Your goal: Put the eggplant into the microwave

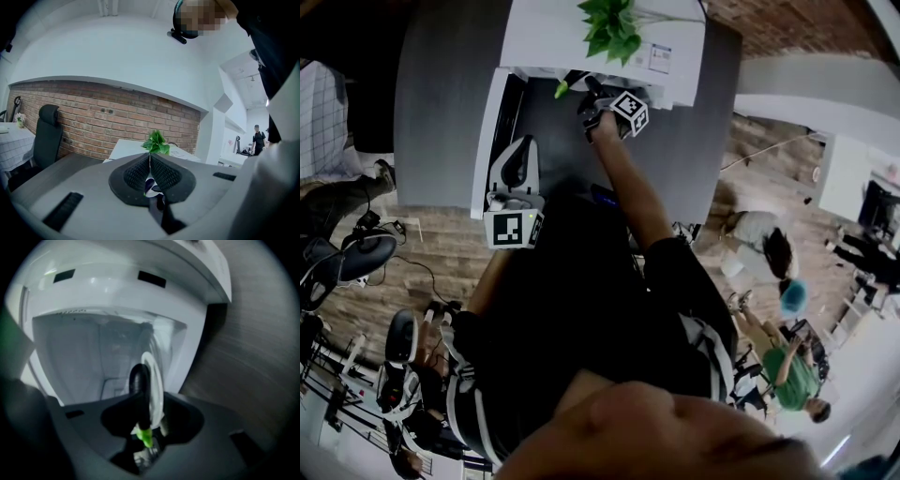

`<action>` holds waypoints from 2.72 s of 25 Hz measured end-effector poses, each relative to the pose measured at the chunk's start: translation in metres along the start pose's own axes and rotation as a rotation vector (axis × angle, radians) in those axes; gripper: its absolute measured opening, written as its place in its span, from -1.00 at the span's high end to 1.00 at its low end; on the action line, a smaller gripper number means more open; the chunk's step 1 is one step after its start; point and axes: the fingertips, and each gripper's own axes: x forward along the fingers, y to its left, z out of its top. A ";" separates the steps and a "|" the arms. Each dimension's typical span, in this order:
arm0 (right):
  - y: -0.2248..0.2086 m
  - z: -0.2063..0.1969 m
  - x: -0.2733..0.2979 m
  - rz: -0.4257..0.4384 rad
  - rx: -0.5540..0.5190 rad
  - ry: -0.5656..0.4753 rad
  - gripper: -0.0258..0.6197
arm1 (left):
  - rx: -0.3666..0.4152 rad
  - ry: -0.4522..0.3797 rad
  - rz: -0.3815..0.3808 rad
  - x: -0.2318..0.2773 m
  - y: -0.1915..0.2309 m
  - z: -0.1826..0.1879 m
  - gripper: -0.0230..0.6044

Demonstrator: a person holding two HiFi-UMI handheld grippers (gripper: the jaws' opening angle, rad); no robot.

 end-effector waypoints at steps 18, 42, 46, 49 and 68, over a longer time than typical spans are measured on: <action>0.013 -0.002 -0.040 -0.126 -0.502 -0.021 0.51 | -0.005 -0.016 0.007 -0.004 0.004 0.004 0.81; 0.012 -0.047 -0.026 -0.326 -1.183 0.077 0.80 | -0.015 -0.013 0.001 -0.010 0.011 0.000 0.81; 0.008 -0.042 -0.018 -0.347 -1.172 0.081 0.80 | -0.018 -0.007 0.001 -0.011 0.013 -0.001 0.81; 0.009 -0.039 -0.014 -0.347 -1.167 0.078 0.80 | -0.022 -0.007 0.003 -0.011 0.016 -0.001 0.81; 0.016 -0.030 0.008 -0.349 -1.172 0.074 0.80 | -0.031 0.000 0.013 -0.006 0.025 -0.004 0.81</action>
